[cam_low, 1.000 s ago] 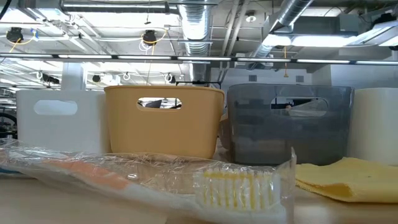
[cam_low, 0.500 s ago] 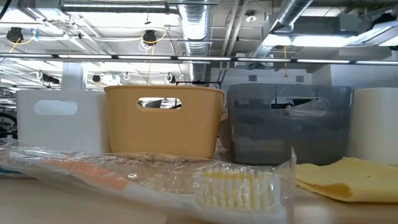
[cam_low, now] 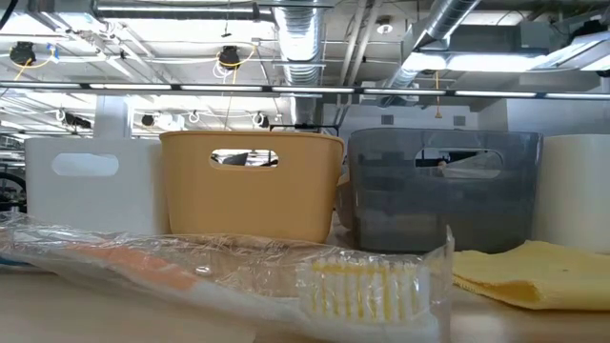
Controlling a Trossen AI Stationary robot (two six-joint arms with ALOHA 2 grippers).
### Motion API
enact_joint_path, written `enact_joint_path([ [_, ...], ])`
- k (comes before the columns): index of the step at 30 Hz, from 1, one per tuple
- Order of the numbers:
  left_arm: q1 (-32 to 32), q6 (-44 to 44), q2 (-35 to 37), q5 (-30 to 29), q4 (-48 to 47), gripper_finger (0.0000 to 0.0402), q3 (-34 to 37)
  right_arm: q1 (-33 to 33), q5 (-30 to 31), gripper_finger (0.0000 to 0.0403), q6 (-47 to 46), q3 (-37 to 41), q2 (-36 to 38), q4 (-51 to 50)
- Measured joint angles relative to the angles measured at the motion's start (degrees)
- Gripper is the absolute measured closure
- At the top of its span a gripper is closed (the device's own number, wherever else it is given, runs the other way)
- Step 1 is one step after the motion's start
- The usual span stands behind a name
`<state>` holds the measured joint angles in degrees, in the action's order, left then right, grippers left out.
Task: Pick & Place Toothbrushes
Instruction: Put the purple toothbrush into the right white bin
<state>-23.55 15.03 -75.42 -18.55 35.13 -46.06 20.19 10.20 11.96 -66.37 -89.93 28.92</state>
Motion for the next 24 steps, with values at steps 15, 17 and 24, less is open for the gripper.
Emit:
enact_joint_path([
  [15, 0.28, 0.15, 0.0, -0.96, 0.24, 0.0392, 0.0, -0.54, 0.11, 0.023, -1.07, 0.0, 0.37, -1.73],
  [17, 0.28, 0.15, 0.0, -0.96, 0.34, 0.0392, 0.0, -0.54, 0.11, 0.0236, -1.08, 0.0, 0.37, -1.98],
  [24, 0.28, 0.15, 0.0, -0.96, 0.44, 0.0392, 0.0, -1.06, 0.11, 0.0249, -1.07, 0.0, 0.37, -2.33],
])
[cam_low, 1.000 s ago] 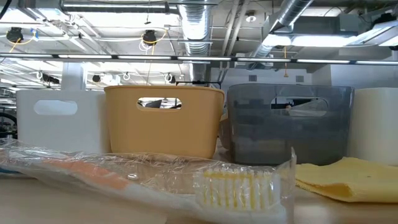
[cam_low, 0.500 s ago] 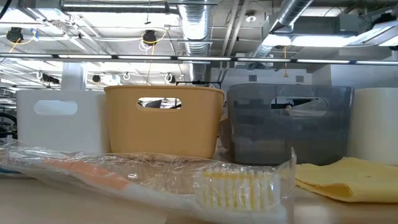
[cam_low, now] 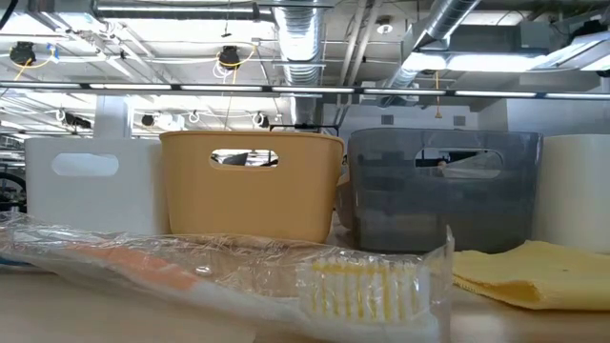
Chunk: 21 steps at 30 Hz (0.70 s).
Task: Pick & Place Toothbrushes
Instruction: Put the purple toothbrush into the right white bin
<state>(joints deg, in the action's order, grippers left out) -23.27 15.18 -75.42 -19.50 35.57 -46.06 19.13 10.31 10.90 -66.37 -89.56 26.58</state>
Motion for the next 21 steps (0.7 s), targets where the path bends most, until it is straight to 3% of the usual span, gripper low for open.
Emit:
enact_joint_path([
  [10, 0.0, 0.0, 0.0, 0.02, 0.0, 0.0392, 0.0, -0.6, 0.04, 0.0284, -0.44, 0.0, 0.0, -0.87],
  [21, 0.0, 0.01, 0.0, 1.65, 0.13, 0.0364, 0.0, -0.56, 0.0, 0.0366, -0.21, 0.0, 0.0, -0.85],
])
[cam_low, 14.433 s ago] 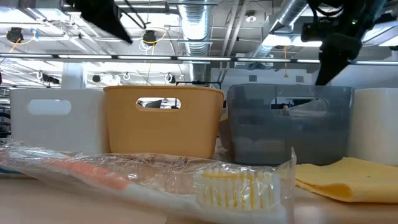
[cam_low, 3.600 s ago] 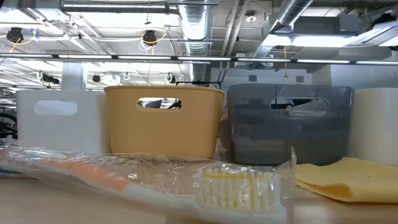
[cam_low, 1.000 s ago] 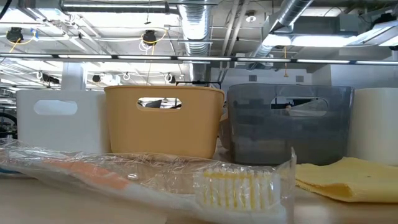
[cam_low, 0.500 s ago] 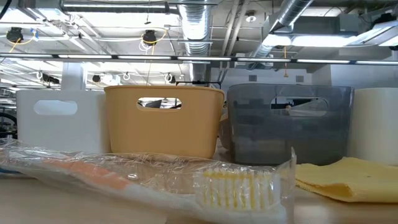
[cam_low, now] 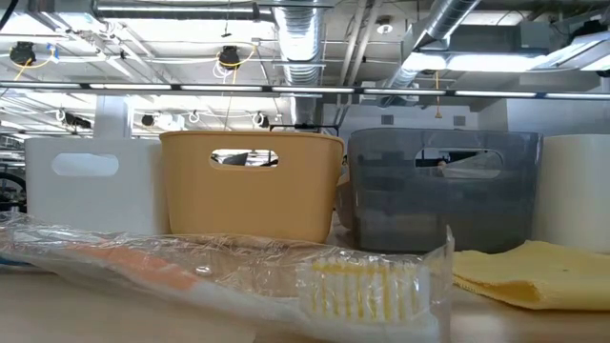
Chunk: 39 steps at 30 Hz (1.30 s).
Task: Pick & Place Toothbrushes
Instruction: Put the purple toothbrush into the right white bin
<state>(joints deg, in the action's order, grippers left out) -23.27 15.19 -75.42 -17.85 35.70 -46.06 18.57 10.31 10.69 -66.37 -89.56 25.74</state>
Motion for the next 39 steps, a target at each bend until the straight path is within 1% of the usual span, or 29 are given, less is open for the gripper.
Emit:
enact_joint_path([
  [3, 0.0, -0.01, 0.0, 0.15, 0.12, 0.0355, 0.0, 0.0, 0.0, 0.0388, 0.38, 0.0, 0.0, -0.04],
  [5, 0.0, -0.01, 0.0, 0.18, 0.13, 0.0352, 0.0, 0.0, 0.02, 0.0388, 0.36, 0.0, 0.0, -0.04],
  [10, 0.0, -0.01, 0.0, -0.12, 0.08, 0.035, 0.0, 0.0, 0.17, 0.0364, 0.23, 0.0, 0.0, -0.1],
  [12, -0.09, -0.33, 0.0, -1.29, 0.04, 0.035, 0.0, 0.0, 0.26, 0.0364, 0.21, 0.0, 0.0, -0.25],
  [16, -0.71, -0.59, 0.0, -5.73, -0.19, 0.035, 0.0, -0.04, 0.35, 0.0388, 0.27, 0.0, 0.0, -0.73],
  [17, -0.85, -0.6, 0.0, -6.28, -0.26, 0.0349, 0.0, -0.07, 0.35, 0.0389, 0.34, 0.0, 0.0, -0.89],
  [23, -0.92, -0.64, 0.02, -6.97, -0.37, 0.0349, 0.0, -0.04, 0.87, 0.0375, 0.23, 0.0, 0.0, -1.13],
  [29, -0.91, -0.86, 0.04, -9.31, -1.19, 0.0346, -0.01, -0.02, 2.56, 0.0388, 0.32, 0.0, 0.81, -3.02],
  [33, -0.9, -0.99, 0.04, -9.98, -1.59, 0.0325, -0.02, 0.13, 3.18, 0.0388, 0.32, -0.02, 0.79, -3.25],
  [39, -1.18, -1.1, 0.04, -11.62, -1.66, 0.0267, 0.0, 0.11, 3.57, 0.0381, 0.23, 0.0, 0.79, -3.26],
])
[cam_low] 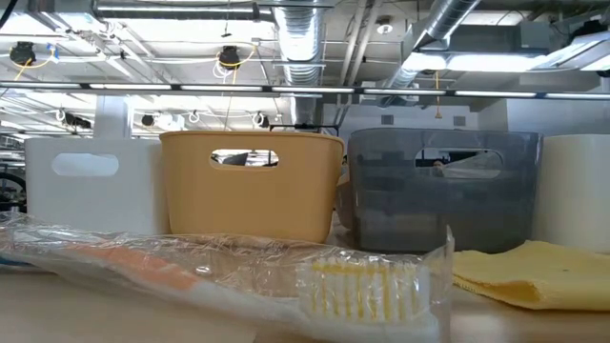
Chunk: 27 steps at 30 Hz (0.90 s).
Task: Pick & Place Toothbrushes
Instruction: Put the purple toothbrush into the right white bin
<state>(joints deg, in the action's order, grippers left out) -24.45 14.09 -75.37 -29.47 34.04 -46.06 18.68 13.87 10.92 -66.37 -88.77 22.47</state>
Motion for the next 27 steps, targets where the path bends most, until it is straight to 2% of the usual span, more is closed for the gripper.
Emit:
enact_joint_path([
  [6, 0.0, 0.0, 0.0, -0.58, 0.02, 0.0213, -0.01, 0.02, 0.15, 0.0387, 0.0, 0.0, 0.0, -0.44],
  [11, -0.01, -0.04, 0.0, -0.59, 0.21, 0.019, 0.0, 0.07, 2.08, 0.0381, -0.01, 0.0, 0.91, -2.45],
  [18, 0.0, -1.06, 0.0, -2.25, 0.39, 0.0178, -0.01, 0.61, 4.64, 0.0386, -1.15, -0.02, 3.54, -7.26],
  [27, 0.0, -1.07, 0.0, -5.05, 0.4, 0.0183, -0.02, 0.86, 7.48, 0.0385, -4.56, 0.0, 5.39, -12.81],
])
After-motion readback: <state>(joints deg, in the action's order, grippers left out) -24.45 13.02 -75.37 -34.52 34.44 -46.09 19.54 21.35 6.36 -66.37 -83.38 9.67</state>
